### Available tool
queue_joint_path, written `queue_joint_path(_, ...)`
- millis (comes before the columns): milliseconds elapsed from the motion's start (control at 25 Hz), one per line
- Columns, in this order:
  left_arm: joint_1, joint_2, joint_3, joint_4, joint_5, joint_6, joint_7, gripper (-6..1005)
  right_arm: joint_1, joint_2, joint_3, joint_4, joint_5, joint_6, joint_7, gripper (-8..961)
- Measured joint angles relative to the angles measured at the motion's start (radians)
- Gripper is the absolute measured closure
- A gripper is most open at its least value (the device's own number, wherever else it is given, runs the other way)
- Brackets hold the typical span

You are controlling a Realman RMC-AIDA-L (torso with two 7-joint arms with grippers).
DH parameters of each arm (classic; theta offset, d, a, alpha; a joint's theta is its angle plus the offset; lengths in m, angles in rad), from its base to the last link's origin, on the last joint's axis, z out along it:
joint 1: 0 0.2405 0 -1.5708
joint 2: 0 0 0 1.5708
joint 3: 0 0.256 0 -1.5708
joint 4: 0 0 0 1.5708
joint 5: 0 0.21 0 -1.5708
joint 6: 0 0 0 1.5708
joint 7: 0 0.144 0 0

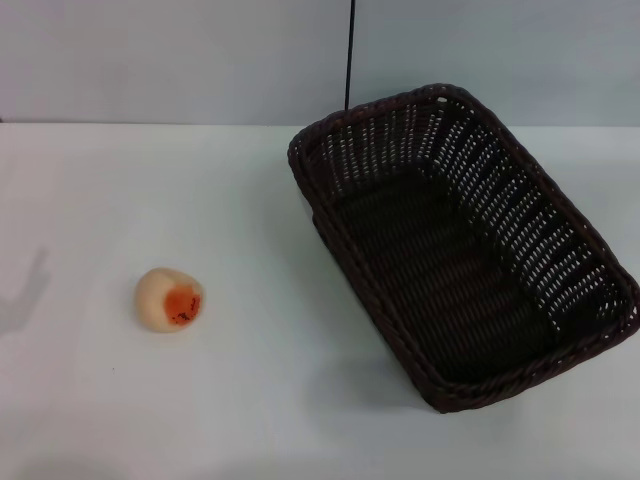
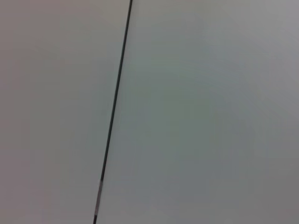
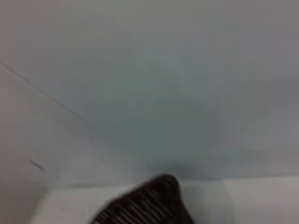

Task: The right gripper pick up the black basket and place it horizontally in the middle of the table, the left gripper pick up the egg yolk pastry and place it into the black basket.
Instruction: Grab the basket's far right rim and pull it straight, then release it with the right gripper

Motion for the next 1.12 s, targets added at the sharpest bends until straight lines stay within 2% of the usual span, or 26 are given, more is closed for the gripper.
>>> queue_joint_path(40, 0.001, 0.000, -0.002, 0.000, 0.000, 0.001, -0.002, 203, 0.024, 0.008, 0.007, -0.048, -0.064, -0.008, 0.048, 160)
queue_joint_path(80, 0.004, -0.001, -0.004, -0.001, 0.000, 0.002, -0.002, 203, 0.082, 0.015, 0.006, -0.104, -0.157, -0.041, 0.122, 161)
queue_joint_path(120, 0.004, -0.001, -0.004, -0.001, 0.000, 0.002, -0.002, 203, 0.082, 0.015, 0.006, -0.104, -0.157, -0.041, 0.122, 162)
queue_joint_path(160, 0.007, -0.002, -0.004, -0.003, 0.000, 0.003, -0.002, 203, 0.145, 0.022, -0.005, -0.123, -0.232, -0.081, 0.176, 163)
queue_joint_path(200, 0.007, -0.002, -0.004, -0.003, 0.000, 0.003, -0.002, 203, 0.145, 0.022, -0.005, -0.123, -0.232, -0.081, 0.176, 164)
queue_joint_path(320, 0.009, -0.003, -0.004, -0.012, 0.000, 0.001, -0.003, 203, 0.236, 0.055, -0.024, -0.150, -0.389, -0.122, 0.247, 167)
queue_joint_path(360, 0.010, -0.003, -0.004, -0.014, -0.001, 0.000, -0.003, 203, 0.286, 0.088, -0.030, -0.174, -0.511, -0.133, 0.275, 168)
queue_joint_path(400, 0.010, -0.003, -0.004, -0.014, -0.001, 0.000, -0.003, 203, 0.286, 0.088, -0.030, -0.174, -0.511, -0.133, 0.275, 169)
queue_joint_path(480, 0.010, -0.003, -0.005, -0.016, 0.000, -0.002, -0.003, 204, 0.337, 0.124, -0.032, -0.184, -0.618, -0.143, 0.287, 171)
queue_joint_path(520, 0.011, -0.003, -0.006, -0.016, 0.000, -0.003, -0.003, 204, 0.380, 0.159, -0.031, -0.185, -0.703, -0.153, 0.291, 172)
queue_joint_path(560, 0.011, -0.003, -0.006, -0.016, 0.000, -0.003, -0.003, 204, 0.403, 0.179, -0.030, -0.186, -0.752, -0.154, 0.292, 173)
queue_joint_path(680, 0.011, -0.003, -0.006, -0.017, 0.000, -0.003, -0.003, 204, 0.446, 0.236, -0.028, -0.184, -0.827, -0.150, 0.292, 176)
queue_joint_path(720, 0.011, -0.003, -0.006, -0.017, 0.000, -0.003, -0.003, 204, 0.446, 0.236, -0.028, -0.184, -0.827, -0.150, 0.292, 177)
queue_joint_path(760, 0.011, -0.003, -0.006, -0.017, 0.000, -0.003, -0.003, 204, 0.463, 0.273, -0.034, -0.182, -0.847, -0.144, 0.289, 178)
queue_joint_path(800, 0.011, -0.003, -0.006, -0.017, 0.000, -0.003, -0.003, 204, 0.463, 0.273, -0.034, -0.182, -0.847, -0.144, 0.289, 179)
queue_joint_path(840, 0.011, -0.003, -0.007, -0.017, 0.000, -0.004, -0.003, 204, 0.469, 0.289, -0.037, -0.182, -0.857, -0.140, 0.288, 180)
queue_joint_path(920, 0.012, -0.003, -0.016, -0.016, 0.000, -0.004, -0.003, 204, 0.481, 0.327, -0.037, -0.192, -0.890, -0.127, 0.288, 182)
queue_joint_path(960, 0.012, -0.003, -0.016, -0.016, 0.000, -0.004, -0.003, 204, 0.490, 0.357, -0.038, -0.193, -0.914, -0.109, 0.289, 183)
queue_joint_path(1000, 0.012, -0.002, -0.018, -0.017, 0.000, -0.004, -0.003, 204, 0.490, 0.357, -0.038, -0.193, -0.914, -0.109, 0.289, 184)
queue_joint_path(1040, 0.012, -0.002, -0.018, -0.017, 0.000, -0.004, -0.003, 204, 0.496, 0.376, -0.045, -0.181, -0.935, -0.083, 0.290, 185)
queue_joint_path(1080, 0.012, -0.002, -0.018, -0.016, 0.000, -0.004, -0.003, 204, 0.496, 0.376, -0.045, -0.181, -0.935, -0.083, 0.290, 186)
queue_joint_path(1120, 0.012, -0.002, -0.018, -0.017, 0.000, -0.005, -0.003, 204, 0.499, 0.389, -0.054, -0.171, -0.957, -0.059, 0.294, 188)
